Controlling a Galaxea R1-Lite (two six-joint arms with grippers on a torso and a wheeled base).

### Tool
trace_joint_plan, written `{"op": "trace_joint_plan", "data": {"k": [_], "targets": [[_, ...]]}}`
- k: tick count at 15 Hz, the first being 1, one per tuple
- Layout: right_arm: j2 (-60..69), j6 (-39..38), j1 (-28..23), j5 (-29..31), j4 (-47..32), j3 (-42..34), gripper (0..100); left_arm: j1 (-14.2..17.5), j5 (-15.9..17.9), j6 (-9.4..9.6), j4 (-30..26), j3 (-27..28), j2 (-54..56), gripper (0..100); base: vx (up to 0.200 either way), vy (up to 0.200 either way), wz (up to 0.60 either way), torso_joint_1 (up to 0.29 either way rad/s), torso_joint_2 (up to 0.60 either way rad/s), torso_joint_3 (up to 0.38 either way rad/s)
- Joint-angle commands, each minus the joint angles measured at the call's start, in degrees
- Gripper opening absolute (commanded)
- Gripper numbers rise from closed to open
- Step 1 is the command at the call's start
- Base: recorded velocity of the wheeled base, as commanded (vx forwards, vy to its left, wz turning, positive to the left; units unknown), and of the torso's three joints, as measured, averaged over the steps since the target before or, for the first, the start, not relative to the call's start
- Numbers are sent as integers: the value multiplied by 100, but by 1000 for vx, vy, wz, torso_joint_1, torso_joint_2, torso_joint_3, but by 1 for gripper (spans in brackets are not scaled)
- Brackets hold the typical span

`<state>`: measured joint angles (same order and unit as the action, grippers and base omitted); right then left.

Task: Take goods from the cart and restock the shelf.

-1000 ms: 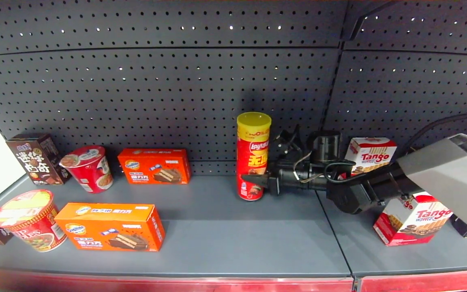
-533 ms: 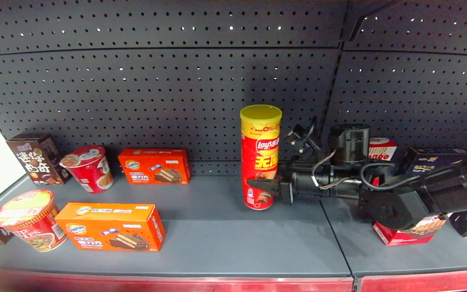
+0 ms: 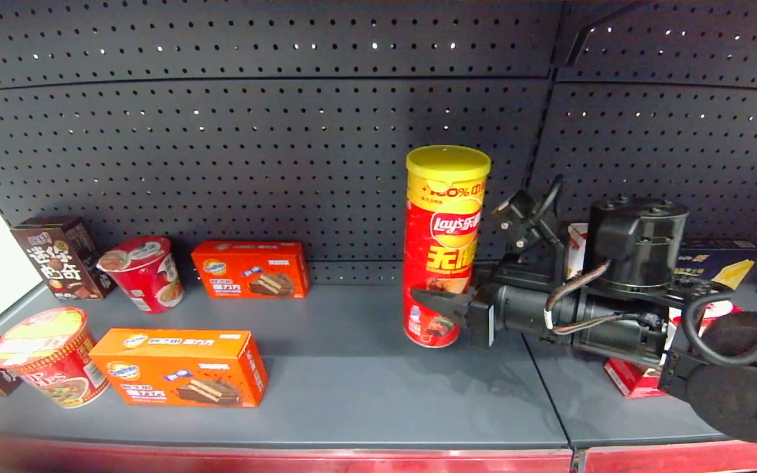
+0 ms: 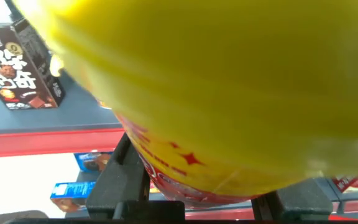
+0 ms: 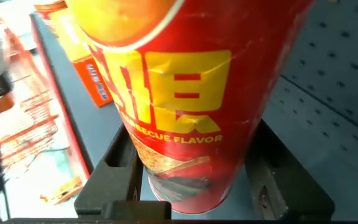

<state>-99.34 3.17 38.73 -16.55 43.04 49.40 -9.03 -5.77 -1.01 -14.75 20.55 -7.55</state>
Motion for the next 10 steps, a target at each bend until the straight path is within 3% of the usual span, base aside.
{"op": "trace_joint_plan", "data": {"k": [1,4,10], "targets": [[178,-44,12,170,301,-501,0,174,-3,-4,-2,1,-1,0,0,0,0,0,0,0],[143,-44,3,425,995,-985,0,235,-3,5,-2,1,-1,0,0,0,0,0,0,0],[328,-308,302,1111,1294,-1802,0,235,-214,128,-2,-7,-10,0,0,0,0,0,0,0]]}}
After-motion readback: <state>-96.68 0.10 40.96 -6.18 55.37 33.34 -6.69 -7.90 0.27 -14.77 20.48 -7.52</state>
